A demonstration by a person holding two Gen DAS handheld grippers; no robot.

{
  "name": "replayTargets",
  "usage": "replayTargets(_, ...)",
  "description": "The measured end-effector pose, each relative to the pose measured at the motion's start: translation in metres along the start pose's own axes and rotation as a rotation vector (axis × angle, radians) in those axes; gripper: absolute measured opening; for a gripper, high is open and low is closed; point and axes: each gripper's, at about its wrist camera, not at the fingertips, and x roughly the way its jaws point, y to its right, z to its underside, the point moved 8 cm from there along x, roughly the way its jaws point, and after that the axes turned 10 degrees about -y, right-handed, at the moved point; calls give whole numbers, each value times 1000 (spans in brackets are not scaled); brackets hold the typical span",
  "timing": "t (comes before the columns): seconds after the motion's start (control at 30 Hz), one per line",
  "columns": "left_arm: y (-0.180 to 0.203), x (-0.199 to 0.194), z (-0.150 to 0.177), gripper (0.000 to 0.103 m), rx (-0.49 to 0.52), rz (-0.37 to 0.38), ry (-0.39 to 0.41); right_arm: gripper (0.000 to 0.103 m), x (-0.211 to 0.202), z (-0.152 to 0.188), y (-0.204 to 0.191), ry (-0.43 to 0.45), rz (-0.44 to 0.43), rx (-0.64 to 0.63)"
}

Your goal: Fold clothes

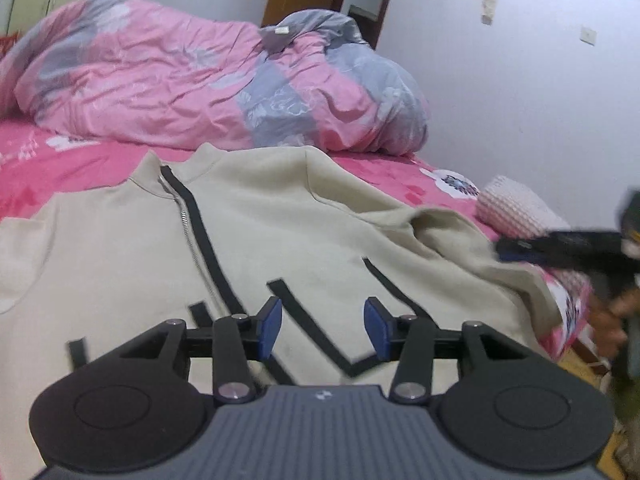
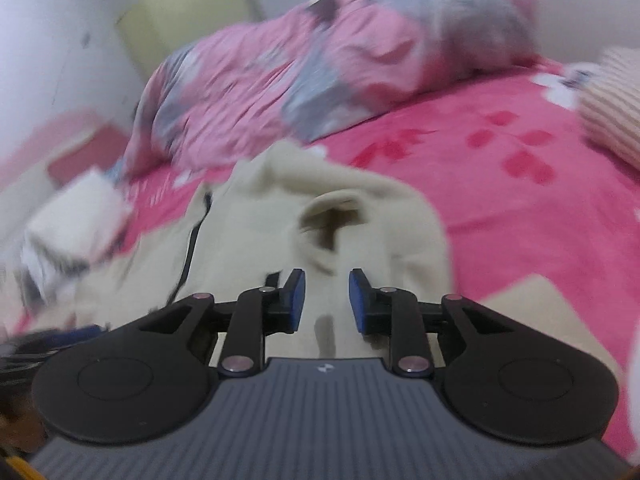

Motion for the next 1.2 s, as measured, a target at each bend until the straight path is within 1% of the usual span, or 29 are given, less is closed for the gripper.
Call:
replayTargets(0.07,-3,15,-11,47,-20,-1,-14,26,-18,0,13,40,0,38)
replayTargets(0.2,-9,45,-32,46,-79,-6,-52,48,-47,0,35,102,51,71)
replayTargets(0.23,-11,51,-37,46,-96,-7,-59,50,-53,0,42,109,61,86)
replayTargets(0.33,-17,71,-50,46,-126,-31,-60,50,-59,5,61,91,89,128)
replayTargets(0.43,-21,91,-56,46,-134,-57,-57,50,-60,17,74,60,104,173)
replayTargets(0.53,-23,109,-51,46,-128,-76,-65,50,-68,33,87,43,116,253)
replayTargets(0.63,-26,125,-39,46,-140,-83,-95,50,-81,47,100,57,112,343)
replayTargets(0.7,-27,127,-35,47,-136,-84,-67,50,-84,55,110,60,102,408)
replayTargets(0.8,-25,128,-34,47,-126,-92,-55,50,-76,60,119,34,93,461)
replayTargets(0.97,-28,128,-31,49,-128,-80,-32,50,-46,66,121,-29,107,461)
replayTargets(1.1,-27,130,-31,51,-127,-72,-24,51,-41,68,120,-14,113,462)
replayTargets(1.2,-26,130,-30,53,-114,-75,-20,46,-43,67,119,-10,113,467)
